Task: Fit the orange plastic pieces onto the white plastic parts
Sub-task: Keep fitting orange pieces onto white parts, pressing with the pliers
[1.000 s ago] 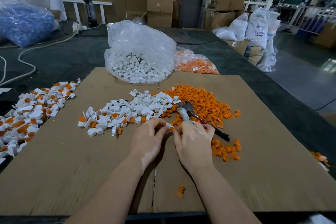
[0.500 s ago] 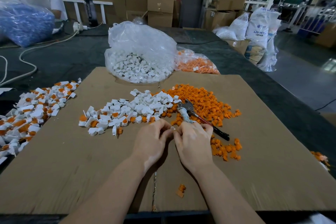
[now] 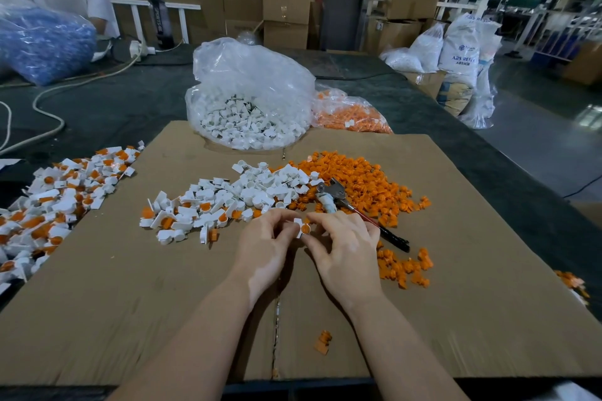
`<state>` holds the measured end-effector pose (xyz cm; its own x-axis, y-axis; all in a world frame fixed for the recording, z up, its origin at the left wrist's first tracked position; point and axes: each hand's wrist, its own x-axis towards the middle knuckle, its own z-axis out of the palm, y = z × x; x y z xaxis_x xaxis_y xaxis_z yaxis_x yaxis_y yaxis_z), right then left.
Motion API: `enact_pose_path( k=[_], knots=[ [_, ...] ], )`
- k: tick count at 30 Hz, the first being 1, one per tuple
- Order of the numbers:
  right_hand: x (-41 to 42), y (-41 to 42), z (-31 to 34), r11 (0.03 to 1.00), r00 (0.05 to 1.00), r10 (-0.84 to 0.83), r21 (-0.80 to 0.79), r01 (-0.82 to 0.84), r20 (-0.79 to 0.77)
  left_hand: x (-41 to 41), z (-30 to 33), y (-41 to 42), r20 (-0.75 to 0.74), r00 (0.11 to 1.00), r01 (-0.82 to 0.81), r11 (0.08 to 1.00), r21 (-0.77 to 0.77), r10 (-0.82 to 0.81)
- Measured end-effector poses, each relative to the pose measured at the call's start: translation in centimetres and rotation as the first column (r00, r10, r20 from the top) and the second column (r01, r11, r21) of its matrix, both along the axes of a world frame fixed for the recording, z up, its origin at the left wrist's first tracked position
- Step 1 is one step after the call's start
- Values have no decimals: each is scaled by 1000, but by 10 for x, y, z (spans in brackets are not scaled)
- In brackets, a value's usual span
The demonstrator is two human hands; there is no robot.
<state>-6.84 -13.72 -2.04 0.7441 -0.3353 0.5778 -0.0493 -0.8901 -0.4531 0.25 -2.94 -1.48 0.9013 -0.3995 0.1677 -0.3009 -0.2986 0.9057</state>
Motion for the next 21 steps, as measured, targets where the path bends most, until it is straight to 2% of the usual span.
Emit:
enact_pose_path(
  k=[14,21],
  knots=[
    [1,-1,3,1000,1000,3,3,-3,-25,0,0,1,54,998,10,999,47,-13],
    [2,-1,2,1000,1000,-1,-8,1,-23,1,0,-1,19,1000,17,1000,24,-17]
  ],
)
